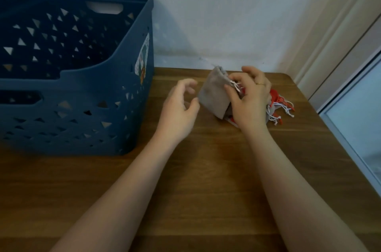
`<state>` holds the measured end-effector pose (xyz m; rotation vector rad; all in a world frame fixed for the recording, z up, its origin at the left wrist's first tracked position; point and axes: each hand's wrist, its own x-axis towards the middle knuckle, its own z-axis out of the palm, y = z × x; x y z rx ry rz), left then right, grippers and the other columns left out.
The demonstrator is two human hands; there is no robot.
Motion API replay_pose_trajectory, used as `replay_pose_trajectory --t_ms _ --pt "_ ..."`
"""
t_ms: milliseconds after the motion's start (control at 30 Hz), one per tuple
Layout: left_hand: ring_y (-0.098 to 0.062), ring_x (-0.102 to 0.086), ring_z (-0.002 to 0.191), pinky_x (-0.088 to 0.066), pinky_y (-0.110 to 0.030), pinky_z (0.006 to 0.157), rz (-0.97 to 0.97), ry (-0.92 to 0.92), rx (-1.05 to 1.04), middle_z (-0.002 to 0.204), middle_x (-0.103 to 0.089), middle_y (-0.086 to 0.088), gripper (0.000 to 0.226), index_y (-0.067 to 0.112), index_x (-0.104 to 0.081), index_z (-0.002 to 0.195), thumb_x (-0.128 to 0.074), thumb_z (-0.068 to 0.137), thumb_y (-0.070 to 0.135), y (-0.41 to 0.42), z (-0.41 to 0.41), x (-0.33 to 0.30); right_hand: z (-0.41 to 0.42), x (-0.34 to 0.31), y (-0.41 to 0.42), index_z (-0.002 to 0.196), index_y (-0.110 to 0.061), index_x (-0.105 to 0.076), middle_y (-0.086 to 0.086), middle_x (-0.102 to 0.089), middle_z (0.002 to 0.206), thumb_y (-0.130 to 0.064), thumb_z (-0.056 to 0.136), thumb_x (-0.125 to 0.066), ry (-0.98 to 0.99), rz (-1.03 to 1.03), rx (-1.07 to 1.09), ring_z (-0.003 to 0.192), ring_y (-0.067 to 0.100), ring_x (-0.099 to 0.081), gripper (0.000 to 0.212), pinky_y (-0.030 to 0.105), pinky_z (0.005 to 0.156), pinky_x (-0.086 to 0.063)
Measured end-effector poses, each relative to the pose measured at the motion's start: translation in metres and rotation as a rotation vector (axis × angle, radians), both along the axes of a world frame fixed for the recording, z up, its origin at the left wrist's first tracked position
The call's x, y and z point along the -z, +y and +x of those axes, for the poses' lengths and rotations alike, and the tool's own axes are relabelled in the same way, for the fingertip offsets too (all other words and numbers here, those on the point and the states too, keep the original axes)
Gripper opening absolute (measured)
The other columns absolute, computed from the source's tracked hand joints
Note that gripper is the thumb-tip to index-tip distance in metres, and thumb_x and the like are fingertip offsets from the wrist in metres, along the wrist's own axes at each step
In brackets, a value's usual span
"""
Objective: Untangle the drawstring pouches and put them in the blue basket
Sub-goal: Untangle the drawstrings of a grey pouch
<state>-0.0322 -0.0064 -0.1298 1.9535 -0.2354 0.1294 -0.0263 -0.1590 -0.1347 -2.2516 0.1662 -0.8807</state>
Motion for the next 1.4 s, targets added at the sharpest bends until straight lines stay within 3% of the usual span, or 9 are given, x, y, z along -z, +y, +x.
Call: replay_pose_trajectory --t_ms 167,300,667,767,900,1000,1067,1233,1400 --pt "0.002 -0.054 0.082 -0.045 -0.008 0.062 0.050 -0.025 0.055 0.132 -0.041 0.012 0.058 0.039 -0.030 0.140 -0.056 0.092 0.019 0.003 -0.003 0.003 -0.002 0.009 0.002 0.105 -0.028 -0.065 -0.006 -0.061 0.110 -0.025 0.089 -0.057 0.084 -0.031 -0.229 0.109 0.025 -0.051 0.018 0.052 0.093 -0.040" --pt "0.000 -0.054 0.088 -0.048 -0.016 0.074 0.126 0.075 0.036 0.139 -0.040 0.011 0.050 0.034 -0.036 0.138 -0.055 0.092 0.025 -0.001 -0.002 0.017 -0.006 0.022 -0.001 0.108 -0.033 -0.068 -0.004 -0.037 0.146 -0.031 0.090 -0.058 0.295 -0.146 0.013 0.137 0.026 -0.022 0.020 0.046 0.108 -0.015" --pt "-0.008 -0.053 0.112 -0.050 -0.021 0.083 0.110 -0.195 0.040 0.154 -0.016 0.008 0.062 0.032 -0.032 0.143 -0.058 0.089 0.013 0.011 -0.004 0.014 -0.019 -0.005 0.007 0.079 -0.020 -0.067 -0.004 -0.063 0.103 -0.009 0.080 -0.053 -0.207 -0.330 -0.304 0.106 0.016 -0.043 0.018 0.024 0.076 -0.019" --pt "-0.007 -0.052 0.112 -0.048 -0.022 0.087 0.205 -0.195 0.051 0.131 -0.048 0.007 0.044 0.026 -0.047 0.131 -0.058 0.089 0.015 0.010 -0.006 0.012 -0.022 -0.005 0.007 0.084 -0.019 -0.063 -0.013 -0.057 0.092 0.004 0.079 -0.055 -0.157 -0.227 -0.401 0.093 0.007 -0.053 0.025 0.032 0.082 -0.036" --pt "0.000 -0.055 0.074 -0.043 -0.012 0.058 0.219 -0.151 0.123 0.084 -0.057 0.011 0.008 0.025 -0.055 0.097 -0.048 0.095 0.027 0.015 -0.009 0.010 -0.030 -0.013 0.005 0.117 -0.028 -0.050 -0.024 -0.051 0.092 -0.011 0.091 -0.056 0.082 -0.069 -0.463 0.085 -0.010 -0.051 0.031 0.007 0.074 -0.040" --pt "-0.001 -0.056 0.066 -0.043 -0.012 0.052 0.217 -0.043 0.190 0.078 -0.056 0.008 0.017 0.022 -0.053 0.090 -0.043 0.097 0.033 0.018 -0.010 0.004 -0.029 -0.011 -0.007 0.097 -0.024 -0.056 -0.011 -0.055 0.082 -0.029 0.096 -0.047 0.249 -0.285 -0.386 0.075 0.007 -0.053 0.010 0.017 0.060 -0.038" --pt "-0.005 -0.053 0.063 -0.039 -0.016 0.051 0.381 0.035 0.215 0.074 -0.055 0.007 0.021 0.024 -0.051 0.083 -0.043 0.096 0.039 0.018 -0.009 0.002 -0.029 -0.006 -0.014 0.081 -0.021 -0.056 -0.007 -0.055 0.073 -0.035 0.096 -0.043 0.375 -0.344 -0.361 0.066 0.010 -0.051 0.024 0.024 0.057 -0.035" --pt "-0.007 -0.044 0.060 -0.029 -0.020 0.054 0.478 0.041 0.131 0.069 -0.047 0.005 0.034 0.023 -0.047 0.066 -0.048 0.093 0.043 0.020 -0.007 0.006 -0.036 -0.001 -0.025 0.061 -0.019 -0.050 -0.008 -0.047 0.052 -0.027 0.097 -0.043 0.479 0.104 -0.484 0.048 0.003 -0.043 0.038 0.023 0.053 -0.036" --pt "-0.005 -0.045 0.081 -0.031 -0.020 0.065 0.308 0.099 0.086 0.086 -0.047 0.007 0.037 0.017 -0.054 0.070 -0.043 0.095 0.042 0.022 -0.004 0.010 -0.040 -0.002 -0.027 0.062 -0.015 -0.051 0.006 -0.058 0.076 -0.032 0.098 -0.040 0.417 0.471 -0.443 0.079 0.017 -0.055 0.041 0.032 0.079 -0.044"
